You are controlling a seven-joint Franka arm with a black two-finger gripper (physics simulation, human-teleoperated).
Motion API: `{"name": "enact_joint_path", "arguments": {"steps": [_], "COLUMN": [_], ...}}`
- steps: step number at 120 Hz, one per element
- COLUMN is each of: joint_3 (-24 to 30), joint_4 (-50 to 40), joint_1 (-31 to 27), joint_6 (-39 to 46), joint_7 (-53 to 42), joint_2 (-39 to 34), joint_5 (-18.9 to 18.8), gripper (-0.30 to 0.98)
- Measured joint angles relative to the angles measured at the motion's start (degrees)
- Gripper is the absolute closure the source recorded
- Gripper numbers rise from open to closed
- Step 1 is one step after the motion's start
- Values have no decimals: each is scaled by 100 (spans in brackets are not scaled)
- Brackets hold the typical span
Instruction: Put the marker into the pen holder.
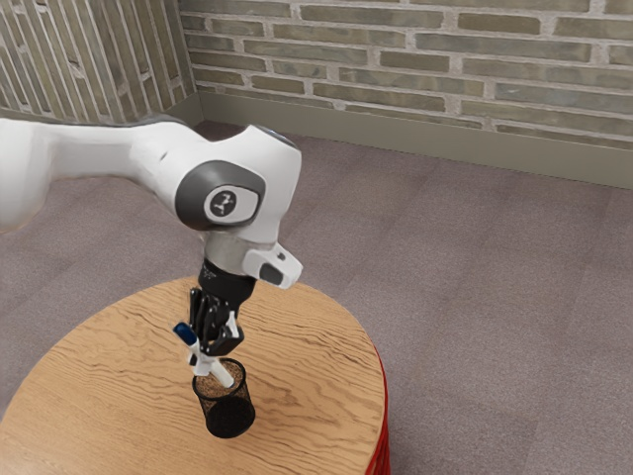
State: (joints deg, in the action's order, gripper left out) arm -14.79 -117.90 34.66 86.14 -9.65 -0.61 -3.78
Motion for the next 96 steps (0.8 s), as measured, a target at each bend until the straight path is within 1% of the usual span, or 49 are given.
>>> {"name": "enact_joint_path", "arguments": {"steps": [7, 13, 17, 24, 28, 33, 44, 53, 67, 75, 96], "joint_3": [5, 14, 15, 15, 15, 15, 15, 16, -34, 51, 85], "joint_4": [-37, -207, -297, -432, -472, -493, -489, -368, -11, 131, 460], "joint_1": [136, 149, -52, -666, -902, -1003, -962, -949, -897, -976, -893], "joint_6": [-68, -123, -152, -193, -210, -223, -232, -193, -123, -85, 45], "joint_7": [-5, -9, -11, -15, -18, -20, -26, -34, -50, -60, -89], "joint_2": [-87, -307, -411, -539, -569, -589, -572, -395, 87, 343, 838], "joint_5": [9, 3, -5, -18, -25, -32, -44, -54, -59, -56, -40], "gripper": [76, 76, 76, 76, 76, 76, 76, 76, 76, 76, 76]}}
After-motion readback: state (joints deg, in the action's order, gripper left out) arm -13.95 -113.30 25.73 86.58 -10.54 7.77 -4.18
